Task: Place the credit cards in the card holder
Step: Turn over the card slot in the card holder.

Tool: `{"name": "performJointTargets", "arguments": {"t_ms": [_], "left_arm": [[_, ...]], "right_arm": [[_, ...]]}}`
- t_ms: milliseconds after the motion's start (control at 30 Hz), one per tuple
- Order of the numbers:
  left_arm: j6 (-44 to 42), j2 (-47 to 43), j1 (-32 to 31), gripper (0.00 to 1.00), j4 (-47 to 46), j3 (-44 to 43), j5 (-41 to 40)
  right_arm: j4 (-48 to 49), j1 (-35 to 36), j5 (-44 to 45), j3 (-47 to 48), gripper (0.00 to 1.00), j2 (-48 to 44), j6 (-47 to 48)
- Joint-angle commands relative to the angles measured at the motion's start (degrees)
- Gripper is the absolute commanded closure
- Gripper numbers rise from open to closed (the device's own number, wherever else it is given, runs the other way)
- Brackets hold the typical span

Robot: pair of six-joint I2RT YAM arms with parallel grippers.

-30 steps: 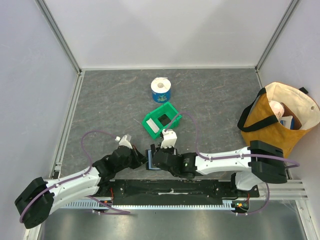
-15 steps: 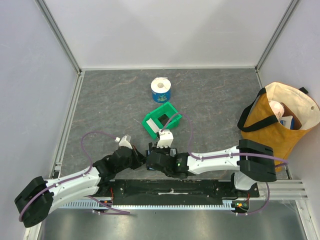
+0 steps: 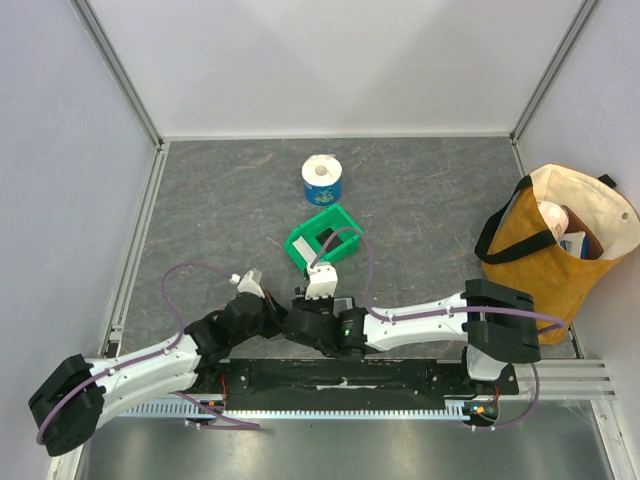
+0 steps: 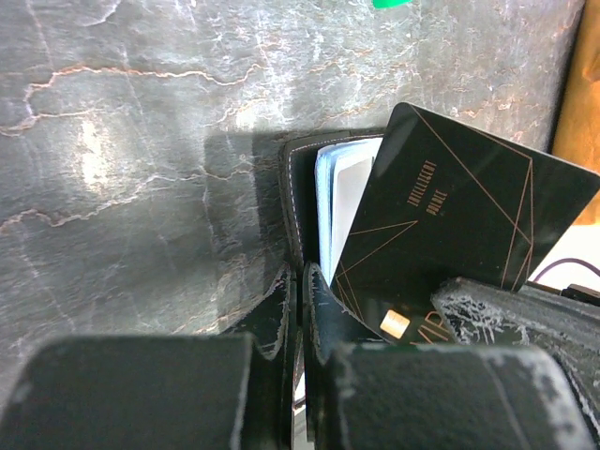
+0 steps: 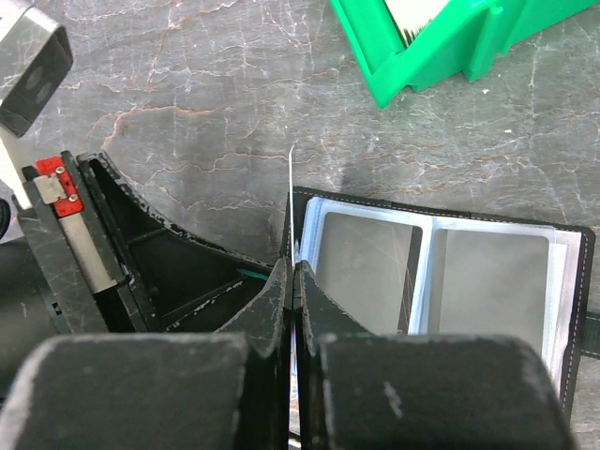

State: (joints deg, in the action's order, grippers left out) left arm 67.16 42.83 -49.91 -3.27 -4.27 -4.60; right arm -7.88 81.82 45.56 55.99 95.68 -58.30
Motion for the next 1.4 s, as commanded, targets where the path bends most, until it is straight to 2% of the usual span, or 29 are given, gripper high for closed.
{"name": "performJointTargets", "arguments": {"t_ms": [0, 400, 800, 967, 1367], "left_arm": [[1.4, -0.9, -0.3, 0.98, -2.2, -2.7, -1.2], [1.4, -2.6, -0.3, 0.98, -1.7, -2.3, -1.4], [1.1, -2.3, -0.2, 0.98, -1.4, -2.2, -1.7], [1.0, -1.8, -0.4, 0.98, -1.4, -2.0, -1.7], [1.5, -1.4, -0.3, 0.98, -0.7, -0.5, -2.4]], "right_arm": [[-4.4, 1.6, 5.1, 4.5, 1.0, 1.9, 0.1], [-15.8, 3.3, 10.4, 9.8, 1.0, 4.0, -0.8], [-24.1, 3.6, 12.9, 9.7, 1.0, 1.4, -4.0], [-25.1, 3.6, 13.5, 7.3, 1.0, -2.2, -5.5], [-23.0, 1.8, 8.4, -2.6, 1.0, -9.4, -8.8]]}}
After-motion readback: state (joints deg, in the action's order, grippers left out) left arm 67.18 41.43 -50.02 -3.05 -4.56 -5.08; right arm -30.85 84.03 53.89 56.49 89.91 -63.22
